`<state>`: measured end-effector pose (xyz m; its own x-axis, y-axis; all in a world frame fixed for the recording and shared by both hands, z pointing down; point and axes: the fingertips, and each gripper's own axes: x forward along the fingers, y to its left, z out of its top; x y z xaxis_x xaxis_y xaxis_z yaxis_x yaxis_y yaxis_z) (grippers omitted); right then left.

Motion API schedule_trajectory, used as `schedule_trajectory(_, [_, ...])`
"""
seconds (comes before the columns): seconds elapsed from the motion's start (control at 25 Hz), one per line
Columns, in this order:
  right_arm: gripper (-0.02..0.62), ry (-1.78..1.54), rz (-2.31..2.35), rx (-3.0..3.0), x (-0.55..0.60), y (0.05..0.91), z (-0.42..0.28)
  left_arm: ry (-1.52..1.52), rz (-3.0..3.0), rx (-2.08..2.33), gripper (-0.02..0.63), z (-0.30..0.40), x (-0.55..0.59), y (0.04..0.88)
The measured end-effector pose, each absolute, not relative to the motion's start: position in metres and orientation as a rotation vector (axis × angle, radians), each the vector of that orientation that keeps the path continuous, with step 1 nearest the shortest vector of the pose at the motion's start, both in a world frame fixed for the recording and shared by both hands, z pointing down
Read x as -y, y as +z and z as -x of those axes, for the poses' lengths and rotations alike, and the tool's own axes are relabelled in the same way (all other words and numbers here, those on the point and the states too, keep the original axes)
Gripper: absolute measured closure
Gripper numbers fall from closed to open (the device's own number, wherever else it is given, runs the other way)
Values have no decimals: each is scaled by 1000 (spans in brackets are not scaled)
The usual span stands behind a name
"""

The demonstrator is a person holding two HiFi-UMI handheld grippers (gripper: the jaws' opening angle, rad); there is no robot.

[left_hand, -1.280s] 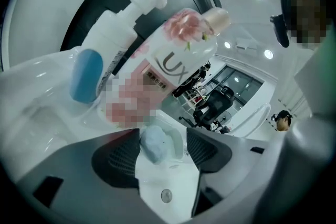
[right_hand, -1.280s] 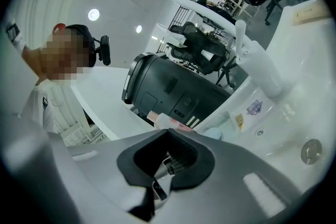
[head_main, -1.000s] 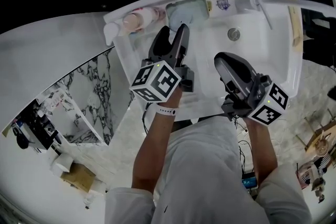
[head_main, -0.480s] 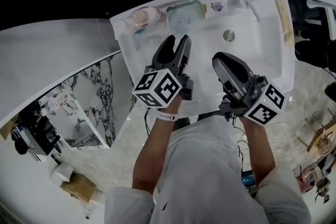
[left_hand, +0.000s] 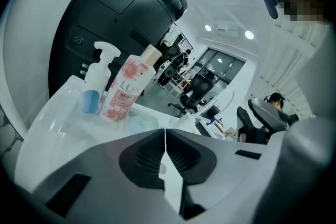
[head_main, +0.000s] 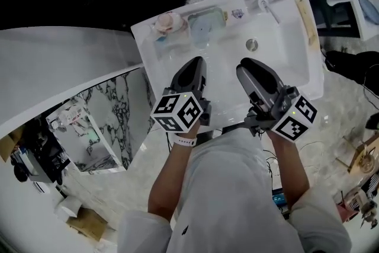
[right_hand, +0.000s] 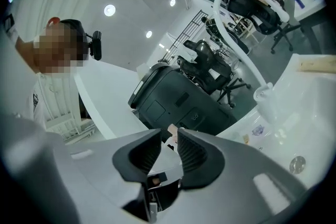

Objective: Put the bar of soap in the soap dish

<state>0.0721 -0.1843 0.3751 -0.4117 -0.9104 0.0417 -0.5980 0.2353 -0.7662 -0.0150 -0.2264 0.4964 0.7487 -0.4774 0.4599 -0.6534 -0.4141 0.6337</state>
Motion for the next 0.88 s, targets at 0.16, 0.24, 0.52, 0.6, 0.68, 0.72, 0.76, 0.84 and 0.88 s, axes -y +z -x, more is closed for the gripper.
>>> schedule_trajectory(0.16, [499,-1003,1390,-2109,181,362,-64,283,-2121,824,595,22,215,484])
schedule_trajectory(0.24, [492,-997,1412,-2121,179,357,-60,286,-2133,818,595,27,211,475])
schedule_trajectory(0.52, [471,-972,1463,-2115,167,338,-57,285,-2202,807,597,46,199,436])
schedule_trajectory(0.6, [469,-955,1469,-2119,164,332,-56,268,-2221,810,597,52,197,422])
schedule_trajectory(0.68, [466,-937,1473,-2121,160,325,-54,261,-2245,807,597,57,193,410])
schedule_trajectory(0.72, [466,-926,1475,-2120,159,322,-54,263,-2255,804,597,59,191,405])
schedule_trajectory(0.76, [466,-914,1476,-2119,157,318,-53,267,-2266,801,597,60,188,400])
schedule_trajectory(0.84, [466,-888,1476,-2122,154,309,-50,276,-2288,798,597,63,182,391])
schedule_trajectory(0.88, [466,-876,1477,-2127,152,304,-49,278,-2299,798,597,65,180,386])
